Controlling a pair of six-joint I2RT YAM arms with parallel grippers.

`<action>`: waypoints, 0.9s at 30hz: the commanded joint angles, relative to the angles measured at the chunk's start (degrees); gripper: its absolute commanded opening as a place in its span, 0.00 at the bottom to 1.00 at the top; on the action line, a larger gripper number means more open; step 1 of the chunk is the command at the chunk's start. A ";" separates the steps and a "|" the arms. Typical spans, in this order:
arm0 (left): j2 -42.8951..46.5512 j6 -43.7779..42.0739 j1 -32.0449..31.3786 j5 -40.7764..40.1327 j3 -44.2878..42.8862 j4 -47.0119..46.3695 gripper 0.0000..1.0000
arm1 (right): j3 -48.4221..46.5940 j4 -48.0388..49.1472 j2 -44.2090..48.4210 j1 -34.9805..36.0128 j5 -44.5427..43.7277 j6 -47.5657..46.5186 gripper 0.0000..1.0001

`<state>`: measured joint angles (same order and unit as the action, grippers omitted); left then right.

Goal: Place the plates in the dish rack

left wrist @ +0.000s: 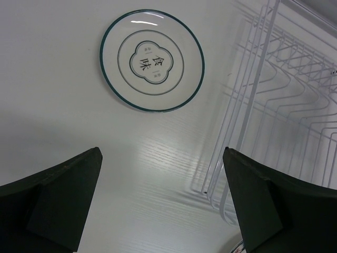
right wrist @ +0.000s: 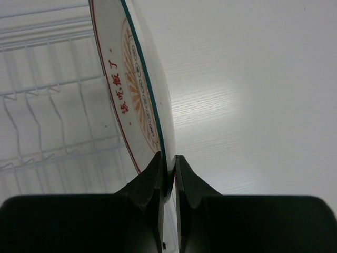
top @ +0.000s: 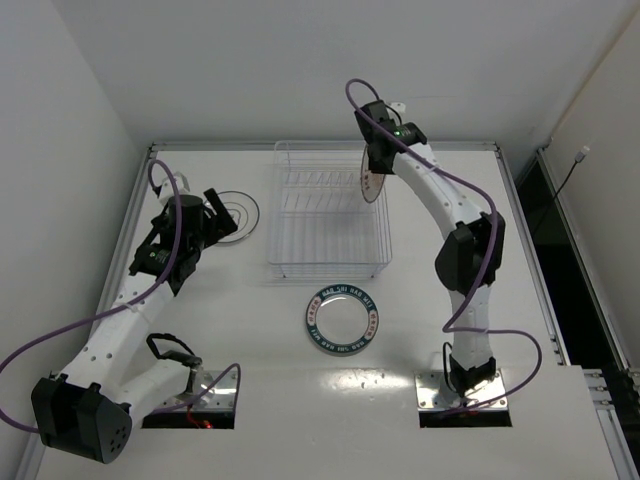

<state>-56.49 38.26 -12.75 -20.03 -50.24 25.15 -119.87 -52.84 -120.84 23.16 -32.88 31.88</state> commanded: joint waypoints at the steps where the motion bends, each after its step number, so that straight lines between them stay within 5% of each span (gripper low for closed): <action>1: 1.29 0.76 0.54 -0.89 0.23 -0.45 0.99 | -2.21 -0.51 -0.54 1.28 2.73 -2.52 0.00; 13: -2.22 3.49 0.54 -3.61 -2.31 1.39 0.99 | -0.81 -2.98 2.88 1.28 15.73 -2.00 0.39; 19: -8.18 8.05 1.77 -4.23 -4.61 1.40 0.99 | -0.27 -1.74 10.34 -0.91 19.60 -3.92 0.44; 24: -11.88 17.01 10.38 -2.31 -1.71 -1.49 0.99 | 4.12 1.06 18.61 -1.45 24.35 -5.51 0.49; 27: -11.89 18.52 21.49 11.86 7.65 -14.95 0.99 | 9.98 3.44 23.69 -2.76 30.31 -6.04 0.55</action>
<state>-68.29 51.70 0.45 -19.68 -49.67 22.55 -114.06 -53.04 -102.50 21.28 -9.54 27.16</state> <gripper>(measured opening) 0.991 0.539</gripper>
